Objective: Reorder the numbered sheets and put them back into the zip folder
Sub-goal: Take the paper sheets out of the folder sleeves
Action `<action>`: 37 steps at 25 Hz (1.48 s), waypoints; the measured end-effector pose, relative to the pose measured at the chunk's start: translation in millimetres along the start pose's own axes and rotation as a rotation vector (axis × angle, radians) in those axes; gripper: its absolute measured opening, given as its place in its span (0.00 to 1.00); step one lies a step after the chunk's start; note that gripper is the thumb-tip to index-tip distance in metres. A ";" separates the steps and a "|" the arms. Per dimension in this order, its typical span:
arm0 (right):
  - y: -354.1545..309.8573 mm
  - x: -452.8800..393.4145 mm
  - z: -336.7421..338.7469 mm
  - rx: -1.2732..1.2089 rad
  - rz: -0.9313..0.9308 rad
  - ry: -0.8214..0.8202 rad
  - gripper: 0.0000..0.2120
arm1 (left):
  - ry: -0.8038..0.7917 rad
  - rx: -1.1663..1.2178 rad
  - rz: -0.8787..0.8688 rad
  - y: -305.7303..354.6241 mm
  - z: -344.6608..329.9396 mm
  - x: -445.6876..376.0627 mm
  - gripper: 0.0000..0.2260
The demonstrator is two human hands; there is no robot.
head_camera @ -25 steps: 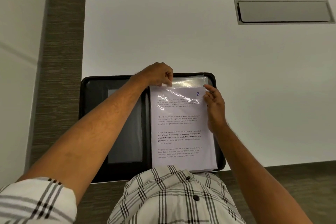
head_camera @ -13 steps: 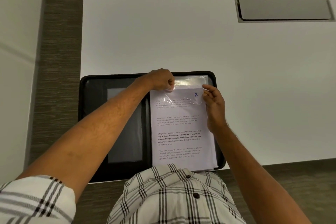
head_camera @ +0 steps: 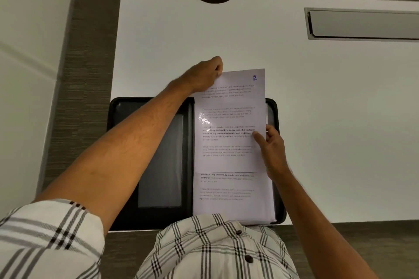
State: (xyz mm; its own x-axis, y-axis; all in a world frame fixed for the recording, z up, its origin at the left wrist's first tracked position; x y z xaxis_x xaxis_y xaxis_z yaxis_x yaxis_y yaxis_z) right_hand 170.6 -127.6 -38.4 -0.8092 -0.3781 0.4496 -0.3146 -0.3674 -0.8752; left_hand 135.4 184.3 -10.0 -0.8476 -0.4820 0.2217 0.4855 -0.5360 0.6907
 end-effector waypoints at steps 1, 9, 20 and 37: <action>0.8 -0.8 0.5 0.006 -0.012 0.000 0.10 | 0.077 0.040 0.001 0.4 4.4 -3.6 0.03; 3.4 -3.5 0.7 0.002 -0.056 0.031 0.07 | 0.233 0.660 0.432 -43.0 -0.5 14.8 0.15; 6.0 -6.3 2.7 0.000 -0.047 0.004 0.09 | 0.477 0.935 0.494 -31.8 6.2 11.2 0.04; 10.6 -17.6 -1.6 -0.009 -0.087 0.037 0.09 | 0.536 0.383 0.338 -58.2 3.1 2.9 0.09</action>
State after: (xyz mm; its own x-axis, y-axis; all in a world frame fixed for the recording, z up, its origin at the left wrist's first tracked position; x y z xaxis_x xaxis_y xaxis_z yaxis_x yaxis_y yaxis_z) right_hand 180.8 -123.5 -55.8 -0.7963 -0.3132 0.5175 -0.3891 -0.3899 -0.8346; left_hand 104.0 216.2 -47.3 -0.3965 -0.9029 0.1661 0.5096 -0.0660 0.8579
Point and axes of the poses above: each hand's wrist, its own x-axis away from the middle knuckle, its own z-axis out of the back of the hand, y = z × x, the point moved 1 cm from there along -x, towards the middle knuckle, and after that the axes turned 9 degrees about y, right-handed, at the moved point
